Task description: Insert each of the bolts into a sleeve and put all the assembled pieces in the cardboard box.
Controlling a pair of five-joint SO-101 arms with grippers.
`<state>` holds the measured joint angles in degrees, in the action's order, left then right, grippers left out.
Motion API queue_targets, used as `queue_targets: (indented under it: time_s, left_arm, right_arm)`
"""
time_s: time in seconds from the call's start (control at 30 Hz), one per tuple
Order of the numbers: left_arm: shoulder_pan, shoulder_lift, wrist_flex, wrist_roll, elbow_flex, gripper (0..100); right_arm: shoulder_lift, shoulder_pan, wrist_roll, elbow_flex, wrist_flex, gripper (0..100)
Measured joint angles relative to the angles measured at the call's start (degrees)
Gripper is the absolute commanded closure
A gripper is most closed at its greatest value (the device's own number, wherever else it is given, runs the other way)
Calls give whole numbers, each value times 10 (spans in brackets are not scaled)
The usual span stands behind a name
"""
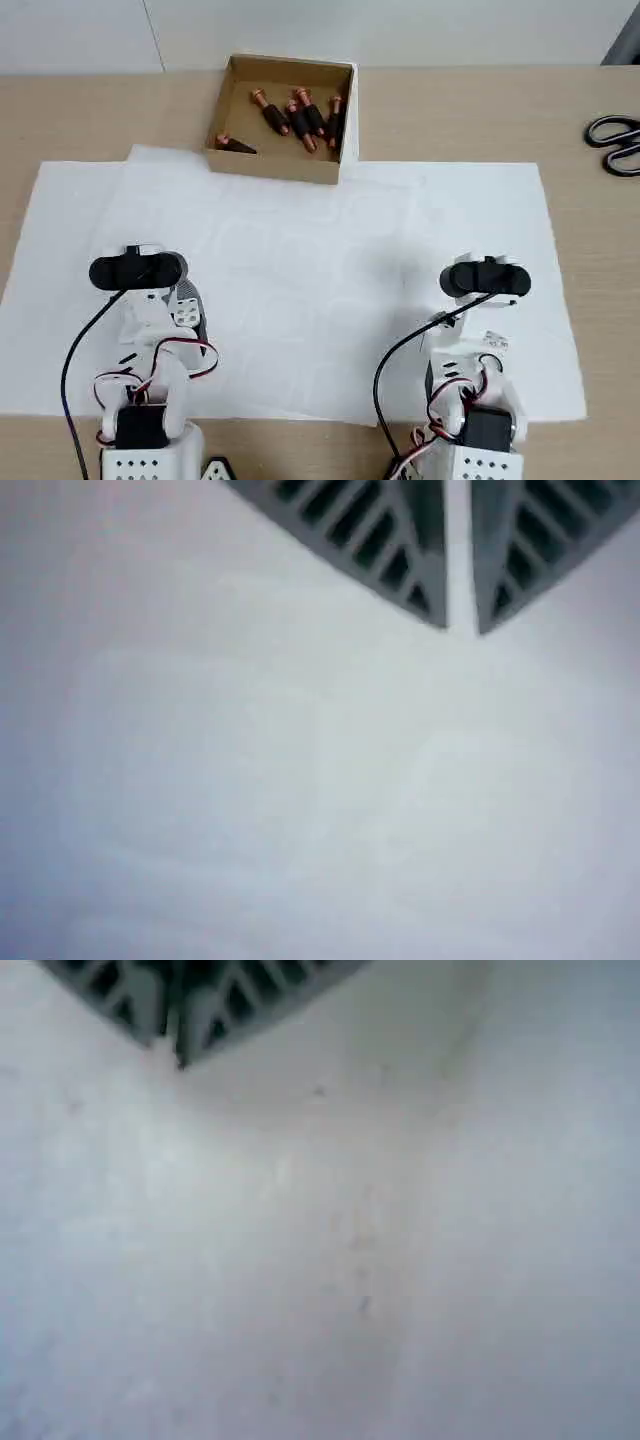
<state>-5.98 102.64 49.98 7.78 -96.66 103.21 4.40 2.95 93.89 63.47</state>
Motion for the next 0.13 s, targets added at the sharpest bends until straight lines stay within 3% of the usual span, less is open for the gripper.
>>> queue_targets:
  time_s: [0.13]
  left_arm:
    - [0,0,0,0,0,994]
  right_arm:
    - [0,0,0,0,0,994]
